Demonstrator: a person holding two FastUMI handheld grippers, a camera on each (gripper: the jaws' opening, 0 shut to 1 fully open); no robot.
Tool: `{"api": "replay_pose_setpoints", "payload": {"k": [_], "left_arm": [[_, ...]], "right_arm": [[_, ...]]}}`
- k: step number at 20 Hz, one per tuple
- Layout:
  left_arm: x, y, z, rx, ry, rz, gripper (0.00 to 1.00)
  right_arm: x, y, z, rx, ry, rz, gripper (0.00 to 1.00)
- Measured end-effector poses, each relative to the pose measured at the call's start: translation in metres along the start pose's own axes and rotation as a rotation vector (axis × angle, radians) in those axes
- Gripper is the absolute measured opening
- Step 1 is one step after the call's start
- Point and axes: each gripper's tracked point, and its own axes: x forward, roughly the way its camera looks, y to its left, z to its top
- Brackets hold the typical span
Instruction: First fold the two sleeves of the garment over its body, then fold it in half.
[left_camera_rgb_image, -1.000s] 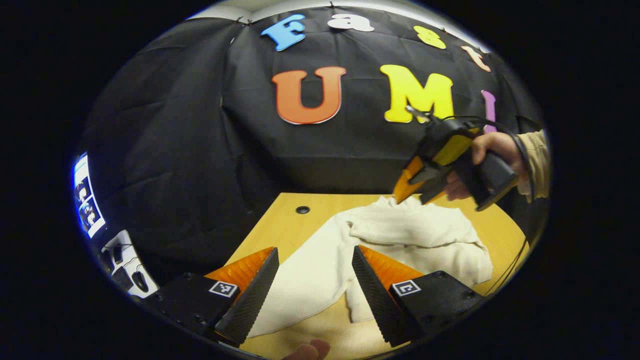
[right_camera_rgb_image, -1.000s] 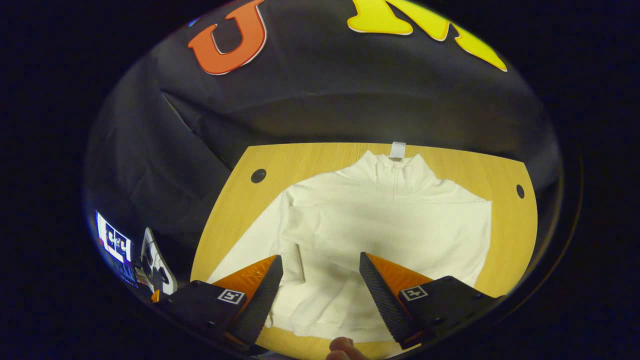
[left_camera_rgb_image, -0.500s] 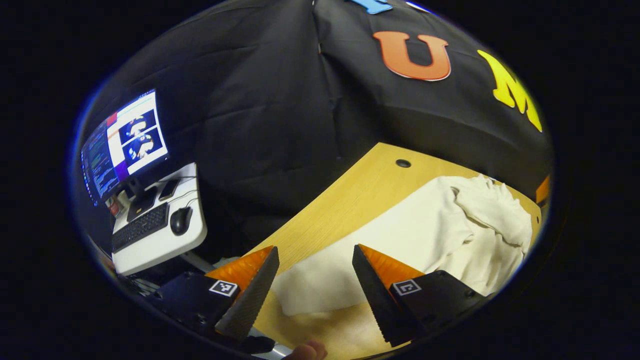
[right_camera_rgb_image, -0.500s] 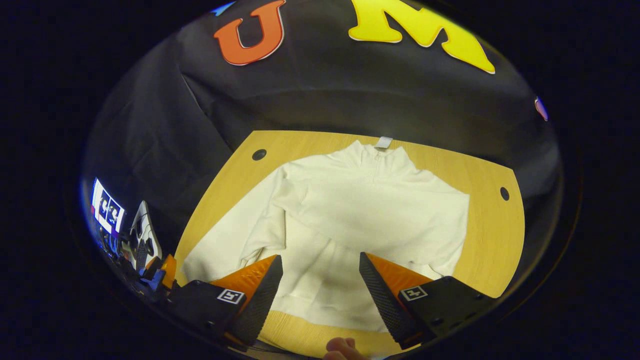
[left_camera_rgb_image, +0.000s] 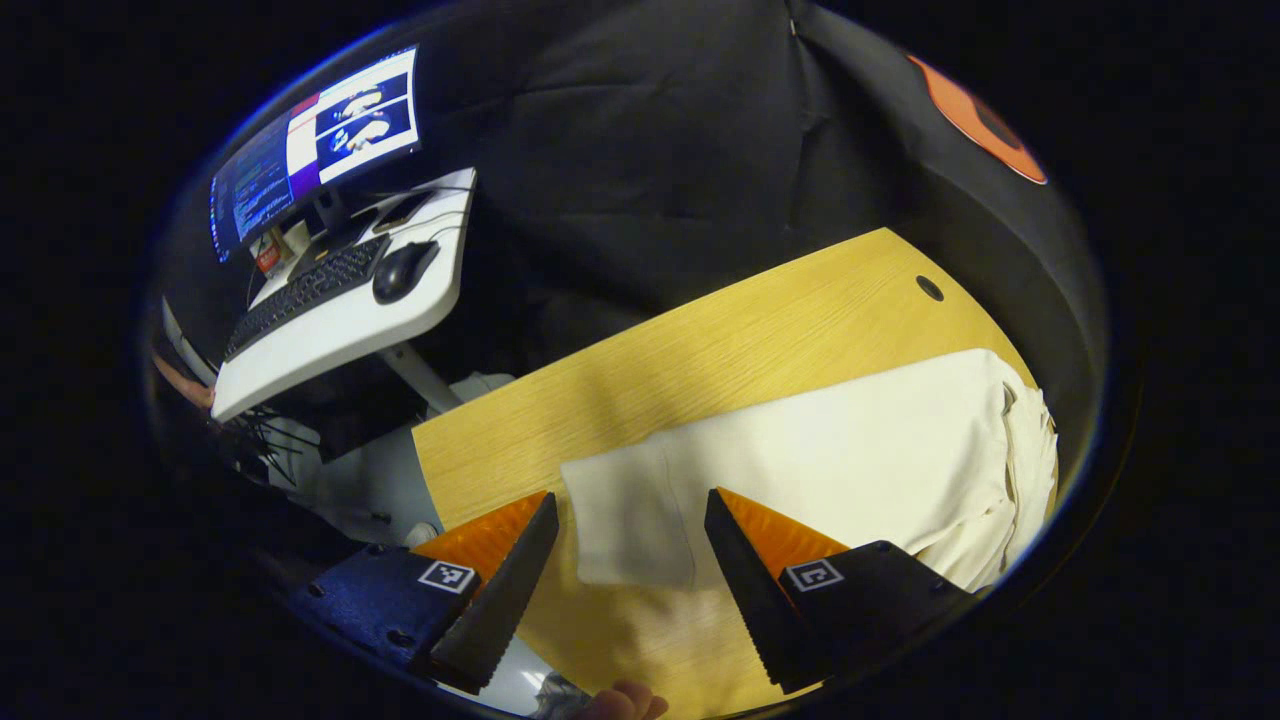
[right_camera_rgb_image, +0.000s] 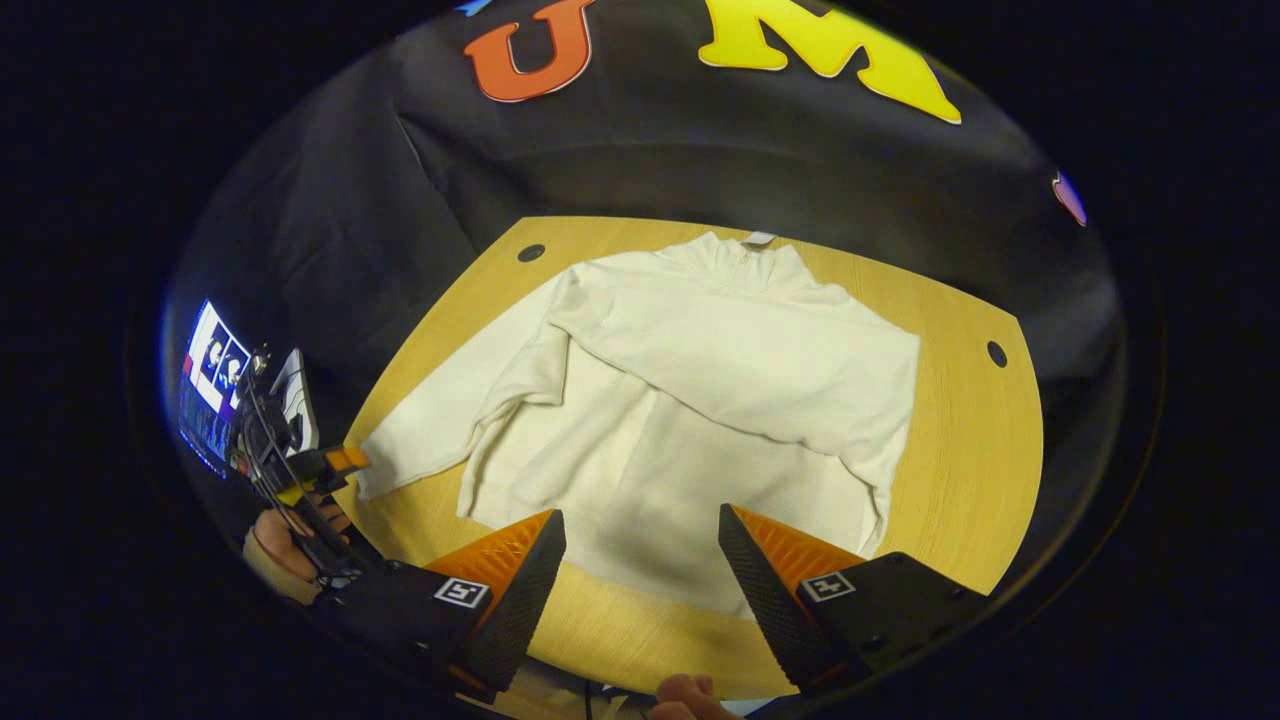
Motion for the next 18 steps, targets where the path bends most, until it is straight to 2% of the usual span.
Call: {"api": "replay_pose_setpoints", "payload": {"k": [2,4,7,8,11,12,14,17,18], "left_arm": [[0.009,-0.002,-0.012,-0.031,0.071,-0.002,0.96],[0.012,-0.002,-0.016,-0.066,0.126,-0.002,0.96],[0.016,-0.004,-0.010,-0.039,0.161,-0.002,0.95],[0.018,-0.004,-0.010,-0.042,0.187,-0.001,0.95],[0.018,-0.004,-0.011,-0.056,0.278,-0.002,0.94],[0.019,-0.004,-0.012,-0.050,0.306,-0.008,0.94],[0.021,-0.008,-0.010,-0.020,0.351,-0.028,0.87],[0.021,-0.016,-0.009,-0.007,0.378,-0.046,0.61],[0.020,-0.021,-0.009,0.000,0.377,-0.056,0.55]], "right_arm": [[-0.002,-0.008,-0.015,0.014,0.012,-0.012,0.96],[-0.003,-0.007,-0.031,0.054,0.030,-0.003,0.94],[-0.001,-0.010,-0.052,0.075,0.053,-0.002,0.93],[-0.001,-0.009,-0.058,0.079,0.057,0.001,0.96],[-0.005,-0.011,-0.065,0.105,0.047,0.009,0.94],[-0.007,-0.012,-0.067,0.119,0.043,0.012,0.96],[-0.012,-0.019,-0.070,0.149,0.034,0.008,0.94],[-0.019,-0.030,-0.075,0.196,0.019,0.004,0.96],[-0.021,-0.035,-0.079,0.205,0.018,-0.003,0.93]]}}
